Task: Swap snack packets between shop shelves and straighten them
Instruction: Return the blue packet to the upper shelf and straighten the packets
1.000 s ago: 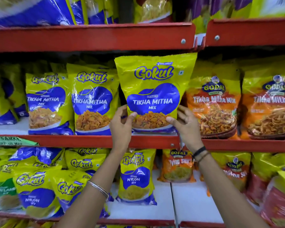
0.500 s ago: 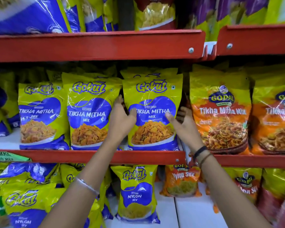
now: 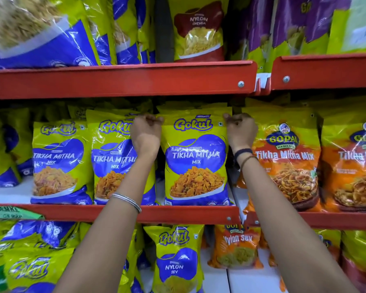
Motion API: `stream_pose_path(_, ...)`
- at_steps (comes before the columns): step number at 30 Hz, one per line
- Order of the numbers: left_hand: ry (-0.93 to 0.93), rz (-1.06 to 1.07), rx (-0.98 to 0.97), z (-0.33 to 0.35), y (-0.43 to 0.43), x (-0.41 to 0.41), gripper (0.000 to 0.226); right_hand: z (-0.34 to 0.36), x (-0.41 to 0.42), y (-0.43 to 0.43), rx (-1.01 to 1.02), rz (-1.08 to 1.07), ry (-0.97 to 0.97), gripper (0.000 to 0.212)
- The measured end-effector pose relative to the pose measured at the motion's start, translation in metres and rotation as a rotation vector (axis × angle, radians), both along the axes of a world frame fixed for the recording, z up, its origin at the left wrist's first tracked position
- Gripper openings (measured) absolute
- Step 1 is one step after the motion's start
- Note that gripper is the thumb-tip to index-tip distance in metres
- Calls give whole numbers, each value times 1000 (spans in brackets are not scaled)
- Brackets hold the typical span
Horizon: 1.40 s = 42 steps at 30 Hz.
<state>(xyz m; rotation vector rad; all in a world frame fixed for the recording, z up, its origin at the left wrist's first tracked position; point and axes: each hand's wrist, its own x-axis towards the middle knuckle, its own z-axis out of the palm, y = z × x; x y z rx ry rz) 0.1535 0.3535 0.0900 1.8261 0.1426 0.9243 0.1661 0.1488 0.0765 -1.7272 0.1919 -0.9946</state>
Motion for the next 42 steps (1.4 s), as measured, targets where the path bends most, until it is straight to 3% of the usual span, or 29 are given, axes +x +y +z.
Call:
stream_pose_path(4,9,87,69,-3,-1,0,15,-6,2,9,-61,-8,-27,26)
stream_pose_path(7,-125,107,157,-14,-3,-10,27,-18,-13,13,-168,34,-87,28)
stream_pose_path(11,-323,35,621,-57,-33,-35,44,-62,-47,31,-501,115,-178,44)
stream_pose_path(13,-262,-39,828,-88,-41,-38,47,-86,-50,35,-673,177,-165,47)
stream_pose_path(15,-142,0,915,-109,-36,-34,51,-100,-46,30,-760,206,-120,52)
stream_pose_path(21,-66,110,998,-111,-33,-30,54,-98,-44,19,-873,146,-4,56)
stream_pose_path(25,-109,256,965,-114,-49,-48,52,-93,-66,-8,-812,175,-64,58)
stream_pose_path(29,-309,-8,975,-110,-120,-76,52,-89,-91,-77,-803,17,-178,53)
stream_pose_path(33,-305,-283,975,-114,-209,-85,55,-96,-90,-145,-789,-30,12,54)
stream_pose_path(37,-176,-294,974,-127,-250,-66,56,-110,-85,-182,-965,-9,180,58)
stream_pose_path(42,-117,-207,994,-129,-258,-61,56,-109,-82,-201,-1029,42,190,62)
